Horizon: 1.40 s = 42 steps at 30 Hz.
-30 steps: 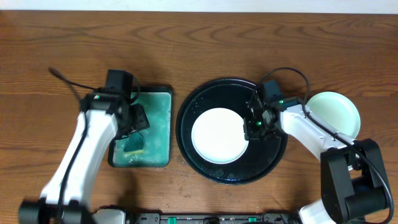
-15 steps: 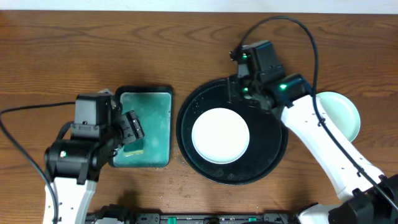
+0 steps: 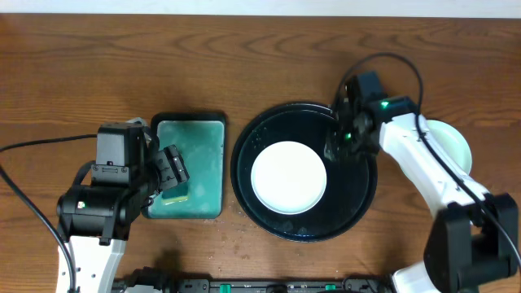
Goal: Clean dirty plates on tray and stack at the side
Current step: 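Lift the white plate with the right gripper and tilt it over the water tray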
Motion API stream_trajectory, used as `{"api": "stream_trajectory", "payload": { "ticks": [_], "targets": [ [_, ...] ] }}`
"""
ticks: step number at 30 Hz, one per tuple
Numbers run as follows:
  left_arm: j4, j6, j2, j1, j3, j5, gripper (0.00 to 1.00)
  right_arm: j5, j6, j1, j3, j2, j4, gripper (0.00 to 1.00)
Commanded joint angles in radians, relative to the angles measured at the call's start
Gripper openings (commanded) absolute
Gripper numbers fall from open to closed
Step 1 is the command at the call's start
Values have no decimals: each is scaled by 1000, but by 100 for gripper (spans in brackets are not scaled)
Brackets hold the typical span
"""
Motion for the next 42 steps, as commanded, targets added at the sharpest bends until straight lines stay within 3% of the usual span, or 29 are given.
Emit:
{"api": "stream_trajectory", "payload": {
  "ticks": [1, 6, 9, 10, 13, 14, 20, 26, 32, 36, 42],
  "targets": [
    [-4, 13, 4, 3, 22, 6, 81, -170, -72, -6, -88, 12, 87, 37],
    [-4, 14, 4, 3, 22, 6, 81, -51, -5, 21, -194, 12, 198, 41],
    [-4, 14, 4, 3, 22, 6, 81, -41, 0, 28, -246, 12, 257, 39],
    [-4, 14, 4, 3, 22, 6, 81, -49, 1, 28, -256, 12, 273, 36],
    [-4, 14, 4, 3, 22, 6, 81, -66, 26, 28, -277, 12, 318, 10],
    [-4, 14, 4, 3, 22, 6, 81, -66, 42, 28, -282, 12, 330, 8],
    [-4, 13, 4, 3, 22, 6, 81, -65, 84, 47, -338, 13, 417, 8],
    [-4, 14, 4, 3, 22, 6, 81, -70, 119, 63, -373, 11, 472, 1],
    [-4, 13, 4, 3, 22, 6, 81, -87, 126, 87, -249, -53, 333, 1],
    [-4, 13, 4, 3, 22, 6, 81, -6, 121, 162, -59, -126, 225, 1],
    [-4, 14, 4, 3, 22, 6, 81, 140, 124, 306, 90, -122, 329, 1]
  ]
}}
